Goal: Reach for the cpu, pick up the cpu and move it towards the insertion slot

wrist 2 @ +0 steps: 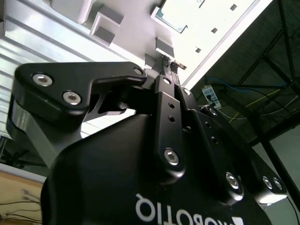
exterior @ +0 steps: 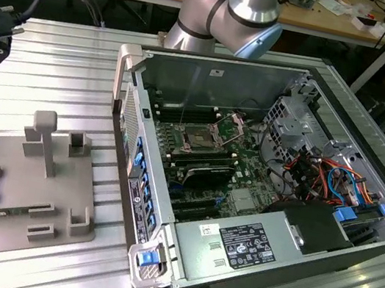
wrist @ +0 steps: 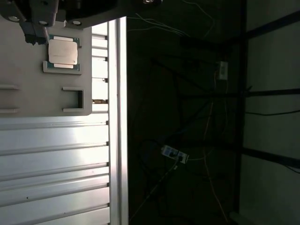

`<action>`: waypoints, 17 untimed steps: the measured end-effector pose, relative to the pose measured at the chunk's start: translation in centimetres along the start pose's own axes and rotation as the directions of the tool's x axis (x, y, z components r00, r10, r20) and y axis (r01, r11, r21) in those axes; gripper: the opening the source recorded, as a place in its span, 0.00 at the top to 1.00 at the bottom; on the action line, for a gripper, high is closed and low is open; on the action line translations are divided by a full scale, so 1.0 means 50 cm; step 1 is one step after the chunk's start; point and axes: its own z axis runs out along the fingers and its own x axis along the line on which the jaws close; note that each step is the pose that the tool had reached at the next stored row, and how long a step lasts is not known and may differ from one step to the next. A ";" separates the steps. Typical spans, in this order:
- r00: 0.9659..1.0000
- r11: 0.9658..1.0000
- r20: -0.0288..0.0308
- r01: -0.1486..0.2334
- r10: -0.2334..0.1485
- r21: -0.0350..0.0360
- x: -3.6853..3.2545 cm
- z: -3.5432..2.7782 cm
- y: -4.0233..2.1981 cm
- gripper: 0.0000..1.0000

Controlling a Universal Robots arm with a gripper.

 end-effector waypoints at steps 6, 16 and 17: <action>1.000 1.000 0.000 0.000 0.000 0.000 0.033 0.001 0.001 0.89; 1.000 1.000 0.000 0.000 0.000 0.000 0.037 0.001 0.001 0.83; 1.000 1.000 0.000 0.000 0.000 0.000 0.037 0.001 0.001 0.83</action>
